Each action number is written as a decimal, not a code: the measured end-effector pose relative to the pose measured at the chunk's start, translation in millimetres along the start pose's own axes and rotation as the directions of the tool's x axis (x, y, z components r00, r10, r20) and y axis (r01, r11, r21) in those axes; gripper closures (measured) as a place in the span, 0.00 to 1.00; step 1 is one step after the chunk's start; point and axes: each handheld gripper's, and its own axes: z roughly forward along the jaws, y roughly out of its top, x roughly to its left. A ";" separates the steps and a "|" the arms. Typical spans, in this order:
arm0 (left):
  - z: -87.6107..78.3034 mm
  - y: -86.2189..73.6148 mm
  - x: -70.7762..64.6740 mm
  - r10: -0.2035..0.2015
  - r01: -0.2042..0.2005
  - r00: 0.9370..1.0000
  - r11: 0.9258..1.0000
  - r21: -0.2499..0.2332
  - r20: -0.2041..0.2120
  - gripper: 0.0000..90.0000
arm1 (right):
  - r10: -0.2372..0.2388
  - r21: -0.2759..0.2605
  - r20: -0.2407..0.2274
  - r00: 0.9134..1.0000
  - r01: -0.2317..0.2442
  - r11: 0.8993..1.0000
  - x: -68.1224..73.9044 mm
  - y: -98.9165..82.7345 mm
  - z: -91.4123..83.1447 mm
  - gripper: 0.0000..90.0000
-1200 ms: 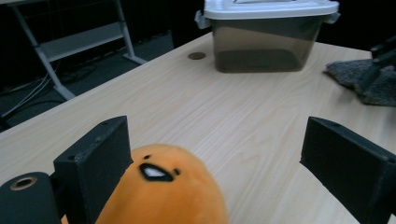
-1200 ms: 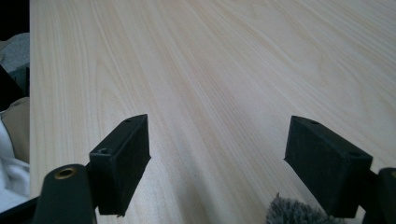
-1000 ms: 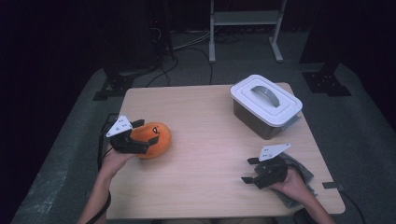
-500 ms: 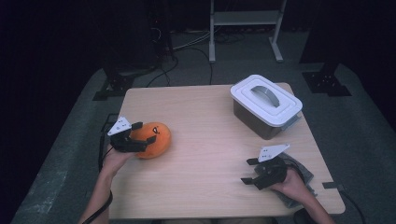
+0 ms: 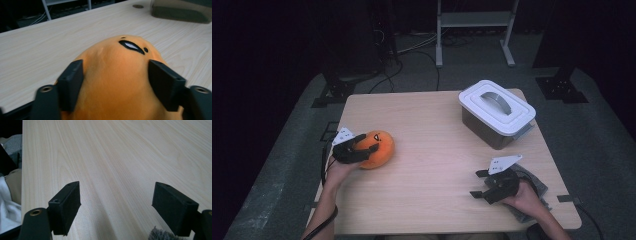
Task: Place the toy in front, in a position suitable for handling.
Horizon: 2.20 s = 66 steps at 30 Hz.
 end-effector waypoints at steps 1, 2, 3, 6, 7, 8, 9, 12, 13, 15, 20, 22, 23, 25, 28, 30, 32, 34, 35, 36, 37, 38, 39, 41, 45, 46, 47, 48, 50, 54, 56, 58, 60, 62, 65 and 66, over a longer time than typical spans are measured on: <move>0.0 0.0 0.0 0.000 0.000 1.000 1.000 0.000 0.000 0.39 | 0.000 0.000 0.000 1.000 0.000 1.000 0.0 0.0 0.0 0.24; 0.6 -0.2 -0.2 0.008 -0.008 1.000 1.000 0.004 0.008 0.39 | 0.000 0.000 0.001 1.000 0.000 1.000 0.1 0.0 -0.1 0.24; 1.1 -0.1 -0.7 0.013 -0.013 1.000 1.000 0.010 0.008 0.44 | -0.003 0.001 0.004 1.000 0.003 1.000 0.0 0.1 0.1 0.24; 2.0 1.7 -1.6 0.019 -0.019 1.000 0.999 0.028 -0.005 0.50 | -0.007 0.001 0.006 1.000 0.007 1.000 0.3 0.3 0.5 0.24; 2.2 2.6 -2.1 0.026 -0.025 1.000 0.999 0.031 -0.008 0.52 | -0.007 0.000 0.005 1.000 0.007 1.000 0.7 0.5 0.5 0.24; 2.1 4.5 -4.8 0.052 -0.050 0.998 0.998 0.040 -0.027 0.58 | -0.010 -0.002 0.006 1.000 0.010 1.000 1.4 0.9 0.2 0.24; 2.1 4.5 -4.8 0.052 -0.050 0.998 0.998 0.040 -0.027 0.61 | -0.010 -0.002 0.006 1.000 0.010 1.000 1.4 0.9 0.2 0.24; 0.5 5.2 -9.4 0.081 -0.080 0.996 0.996 0.032 -0.048 0.66 | -0.015 -0.007 0.018 1.000 0.015 1.000 1.6 0.9 -1.1 0.24; 0.5 5.2 -9.4 0.081 -0.080 0.996 0.996 0.032 -0.048 0.67 | -0.015 -0.007 0.018 1.000 0.015 1.000 1.6 0.9 -1.1 0.24; -0.6 5.4 -9.9 0.078 -0.077 0.996 0.997 0.025 -0.051 0.70 | -0.013 -0.015 0.021 1.000 0.014 1.000 1.3 0.9 -1.9 0.24; -3.2 7.8 -8.5 0.064 -0.063 0.997 0.998 0.025 -0.045 0.72 | -0.011 -0.024 0.027 1.000 0.012 1.000 1.3 1.1 -3.1 0.24; -3.9 7.9 -8.4 0.061 -0.060 0.997 0.998 0.021 -0.046 0.72 | -0.011 -0.026 0.029 1.000 0.012 1.000 1.5 1.2 -3.3 0.24; -4.5 7.8 -8.3 0.057 -0.056 0.997 0.998 0.020 -0.043 0.72 | -0.011 -0.026 0.029 1.000 0.012 1.000 1.5 1.2 -3.3 0.24; -5.5 7.4 -8.3 0.058 -0.057 0.998 0.998 0.009 -0.038 0.72 | -0.011 -0.027 0.029 1.000 0.011 1.000 1.4 1.2 -3.6 0.24; -7.9 7.1 -6.8 0.045 -0.045 0.998 0.999 0.004 -0.034 0.72 | -0.010 -0.029 0.032 0.999 0.011 1.000 1.2 1.3 -3.7 0.24; -9.7 7.0 -5.9 0.037 -0.037 0.999 0.999 0.000 -0.031 0.72 | -0.009 -0.031 0.031 0.999 0.010 0.999 1.1 1.4 -3.7 0.24; -12.4 7.2 -4.8 0.032 -0.032 0.999 0.999 -0.001 -0.027 0.72 | -0.008 -0.032 0.033 0.999 0.009 0.999 1.3 1.4 -3.8 0.24; -16.6 8.1 -4.3 0.031 -0.031 0.999 1.000 0.000 -0.024 0.72 | -0.010 -0.036 0.032 0.999 0.011 0.999 0.7 1.3 -4.0 0.24; -16.6 8.1 -4.3 0.031 -0.031 0.999 1.000 0.000 -0.024 0.72 | -0.010 -0.036 0.032 0.999 0.011 0.999 0.7 1.3 -4.0 0.24; -18.3 8.6 -4.4 0.030 -0.030 0.999 1.000 -0.002 -0.020 0.72 | -0.007 -0.036 0.032 0.999 0.008 0.999 0.6 1.3 -4.1 0.24; -19.9 9.2 -4.5 0.030 -0.030 0.999 1.000 -0.005 -0.017 0.72 | -0.006 -0.036 0.031 0.999 0.007 0.999 0.4 1.2 -4.1 0.24; -21.6 10.1 -4.9 0.030 -0.030 0.999 1.000 -0.009 -0.013 0.72 | -0.006 -0.036 0.031 0.999 0.007 0.999 0.3 1.3 -4.1 0.24; -23.2 11.4 -5.4 0.029 -0.029 1.000 0.999 -0.013 -0.007 0.72 | -0.005 -0.037 0.032 0.999 0.006 0.999 0.4 1.3 -4.2 0.24; -25.8 14.5 -7.9 0.039 -0.039 0.999 0.999 -0.023 0.001 0.72 | -0.005 -0.037 0.031 0.999 0.006 0.999 0.4 1.3 -4.3 0.24; -30.4 25.3 -16.9 0.064 -0.063 0.998 0.997 -0.037 0.027 0.72 | -0.005 -0.038 0.032 0.999 0.006 0.999 0.4 1.4 -4.4 0.24; -32.7 32.5 -22.3 0.081 -0.079 0.996 0.996 -0.050 0.040 0.72 | -0.003 -0.039 0.032 0.999 0.005 0.999 0.1 1.3 -4.6 0.24; -32.7 32.5 -22.3 0.081 -0.079 0.996 0.996 -0.050 0.040 0.72 | -0.001 -0.041 0.032 0.999 0.002 0.999 0.2 1.2 -4.7 0.24; -34.8 40.0 -28.2 0.099 -0.095 0.993 0.993 -0.066 0.061 0.72 | -0.001 -0.042 0.032 0.999 0.002 0.999 0.1 1.2 -4.9 0.24; -36.1 47.8 -35.2 0.123 -0.117 0.989 0.990 -0.074 0.080 0.72 | -0.005 -0.046 0.032 0.999 0.006 0.999 -0.1 1.1 -5.4 0.24; -36.5 61.9 -51.9 0.170 -0.161 0.979 0.984 -0.082 0.116 0.72 | 0.000 -0.048 0.034 0.999 0.001 0.999 -0.1 1.0 -6.2 0.24; -36.2 67.5 -59.7 0.186 -0.175 0.973 0.980 -0.094 0.136 0.72 | 0.001 -0.048 0.034 0.999 0.000 0.999 -0.5 0.8 -6.3 0.24; -35.1 72.3 -67.3 0.197 -0.181 0.968 0.977 -0.108 0.156 0.72 | 0.001 -0.049 0.035 0.999 0.001 0.999 -0.9 0.6 -6.6 0.24; -33.4 76.8 -74.9 0.206 -0.190 0.963 0.976 -0.108 0.176 0.72 | 0.000 -0.051 0.036 0.999 0.002 0.999 -1.3 0.4 -7.2 0.24; -30.8 80.5 -83.1 0.218 -0.202 0.958 0.974 -0.104 0.186 0.72 | 0.004 -0.053 0.038 0.999 -0.002 0.999 -1.5 0.3 -7.8 0.24; -28.3 83.3 -89.4 0.231 -0.213 0.952 0.971 -0.106 0.203 0.72 | 0.004 -0.054 0.038 0.999 -0.002 0.999 -2.0 0.1 -8.3 0.24; -27.2 84.3 -92.6 0.231 -0.213 0.950 0.971 -0.107 0.209 0.72 | 0.005 -0.054 0.039 0.999 -0.003 0.999 -2.1 0.0 -8.6 0.24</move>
